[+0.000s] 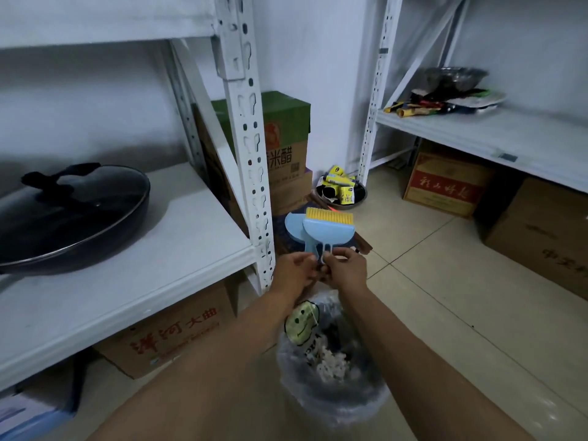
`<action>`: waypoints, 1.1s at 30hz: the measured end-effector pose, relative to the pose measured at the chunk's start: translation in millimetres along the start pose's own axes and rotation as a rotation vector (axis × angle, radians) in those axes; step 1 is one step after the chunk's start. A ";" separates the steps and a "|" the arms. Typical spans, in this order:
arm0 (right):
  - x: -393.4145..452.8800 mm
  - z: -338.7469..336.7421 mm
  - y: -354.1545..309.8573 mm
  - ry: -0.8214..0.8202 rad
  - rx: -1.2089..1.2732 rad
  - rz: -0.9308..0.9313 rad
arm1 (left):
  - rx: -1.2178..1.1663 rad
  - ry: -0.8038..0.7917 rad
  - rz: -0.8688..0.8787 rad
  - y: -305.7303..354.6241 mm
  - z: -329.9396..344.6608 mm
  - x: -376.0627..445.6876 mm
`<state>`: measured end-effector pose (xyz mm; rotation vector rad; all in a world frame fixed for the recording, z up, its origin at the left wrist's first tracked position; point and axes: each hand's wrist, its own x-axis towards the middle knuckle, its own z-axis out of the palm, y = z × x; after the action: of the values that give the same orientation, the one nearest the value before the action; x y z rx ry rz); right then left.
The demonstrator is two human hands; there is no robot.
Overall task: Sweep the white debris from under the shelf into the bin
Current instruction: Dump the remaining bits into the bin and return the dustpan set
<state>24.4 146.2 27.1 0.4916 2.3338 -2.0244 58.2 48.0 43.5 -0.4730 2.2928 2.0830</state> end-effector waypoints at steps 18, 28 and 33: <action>96.1 53.4 18.5 -0.094 -0.187 0.053 | 0.147 0.171 -0.058 -38.0 19.1 123.4; 94.9 47.9 29.2 -0.148 -0.583 -0.194 | 0.313 0.238 0.015 -56.1 20.0 121.0; 93.0 50.4 34.2 -0.133 -0.742 -0.314 | 0.280 0.260 -0.013 -59.0 21.7 125.0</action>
<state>-65.5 122.3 -33.9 -0.0437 2.9359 -1.0467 -51.9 38.1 -42.2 -0.7818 2.6576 1.7424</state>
